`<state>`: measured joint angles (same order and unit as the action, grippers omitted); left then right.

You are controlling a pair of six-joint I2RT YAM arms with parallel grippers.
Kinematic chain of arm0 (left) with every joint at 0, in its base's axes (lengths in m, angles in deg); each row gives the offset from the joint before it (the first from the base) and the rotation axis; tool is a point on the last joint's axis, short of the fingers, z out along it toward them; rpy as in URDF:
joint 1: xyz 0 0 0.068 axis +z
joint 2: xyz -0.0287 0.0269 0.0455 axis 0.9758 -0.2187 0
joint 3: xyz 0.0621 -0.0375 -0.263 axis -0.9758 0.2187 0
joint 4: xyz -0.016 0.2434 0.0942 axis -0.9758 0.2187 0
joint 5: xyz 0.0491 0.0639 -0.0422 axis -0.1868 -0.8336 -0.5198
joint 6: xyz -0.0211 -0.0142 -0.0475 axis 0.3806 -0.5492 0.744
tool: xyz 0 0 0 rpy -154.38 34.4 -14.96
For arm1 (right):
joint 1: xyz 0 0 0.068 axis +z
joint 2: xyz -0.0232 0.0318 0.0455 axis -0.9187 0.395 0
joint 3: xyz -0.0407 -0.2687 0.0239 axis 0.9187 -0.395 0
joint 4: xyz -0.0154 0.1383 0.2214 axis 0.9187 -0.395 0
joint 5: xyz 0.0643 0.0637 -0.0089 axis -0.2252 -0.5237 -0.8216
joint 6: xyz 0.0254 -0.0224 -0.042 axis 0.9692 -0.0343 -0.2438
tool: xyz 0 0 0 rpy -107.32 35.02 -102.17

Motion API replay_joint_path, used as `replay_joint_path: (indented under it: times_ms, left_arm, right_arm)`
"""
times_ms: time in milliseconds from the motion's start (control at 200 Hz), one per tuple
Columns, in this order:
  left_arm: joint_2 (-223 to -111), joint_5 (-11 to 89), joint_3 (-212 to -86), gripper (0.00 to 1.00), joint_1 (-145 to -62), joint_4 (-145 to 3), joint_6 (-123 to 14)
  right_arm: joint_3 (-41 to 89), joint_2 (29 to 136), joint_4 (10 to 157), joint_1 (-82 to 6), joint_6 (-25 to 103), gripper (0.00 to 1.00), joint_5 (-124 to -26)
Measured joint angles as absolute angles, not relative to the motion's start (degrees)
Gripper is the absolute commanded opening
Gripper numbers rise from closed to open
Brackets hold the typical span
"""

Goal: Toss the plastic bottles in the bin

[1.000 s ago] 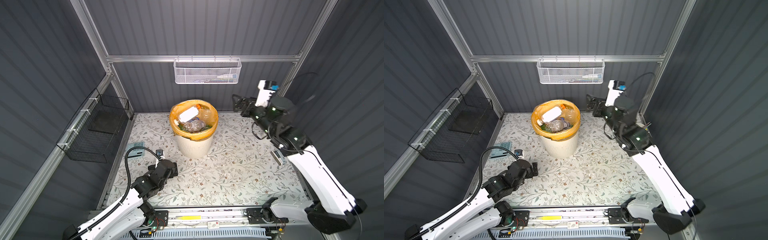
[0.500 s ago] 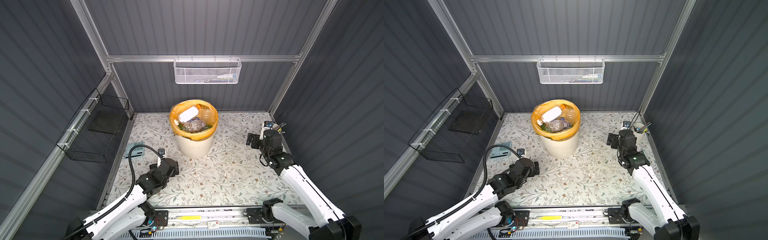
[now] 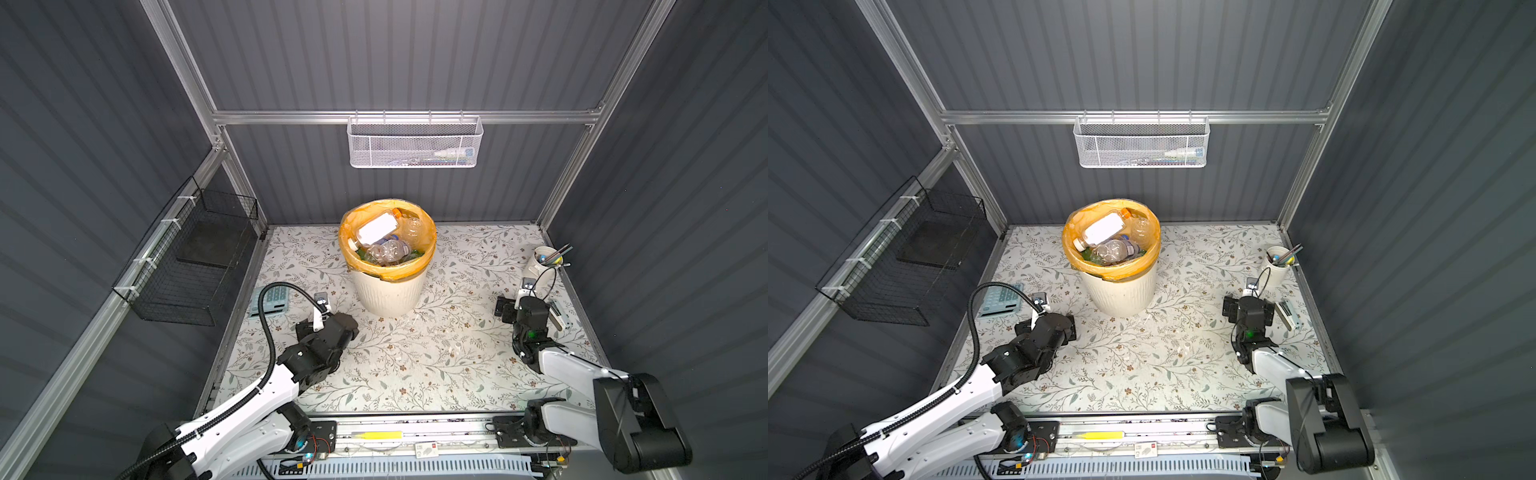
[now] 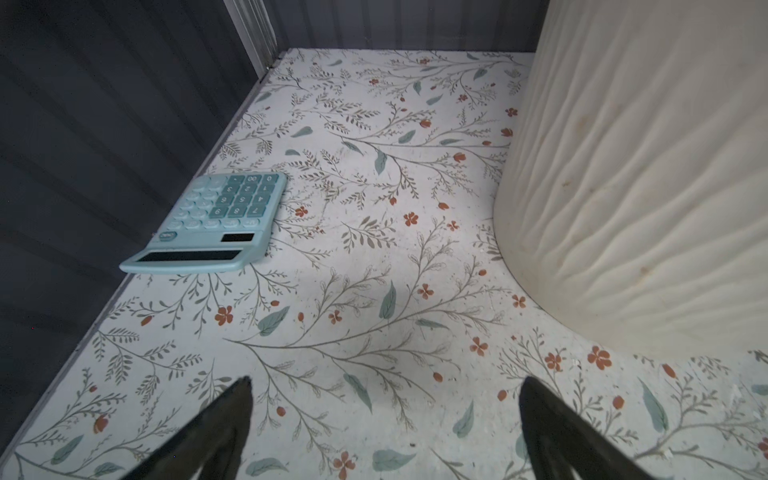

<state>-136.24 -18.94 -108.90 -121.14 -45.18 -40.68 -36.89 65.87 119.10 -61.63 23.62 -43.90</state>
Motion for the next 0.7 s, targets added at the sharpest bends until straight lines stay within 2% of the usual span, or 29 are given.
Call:
replay_joint_path:
  times_ms: [175,375,510,700]
  left_arm:
    - [-136.6,-25.8,-107.5,1.00,-120.8,-52.9,-44.8]
    - [-141.2,-32.1,-101.4,1.00,-116.6,-67.5,-51.7]
    - [-146.3,-29.6,-98.5,1.00,-109.3,-79.1,-58.9]
    - [-156.7,-18.9,-95.8,1.00,-96.7,-99.2,-67.6]
  right_arm:
    - [-37.0,73.8,132.7,-64.3,22.4,0.99,-49.7]
    - [-37.0,77.9,139.0,-67.8,22.4,0.99,-59.2]
    - [-37.2,78.2,142.0,-67.9,22.5,0.99,-62.0]
    - [-37.1,78.1,142.3,-67.9,22.5,0.99,-63.1]
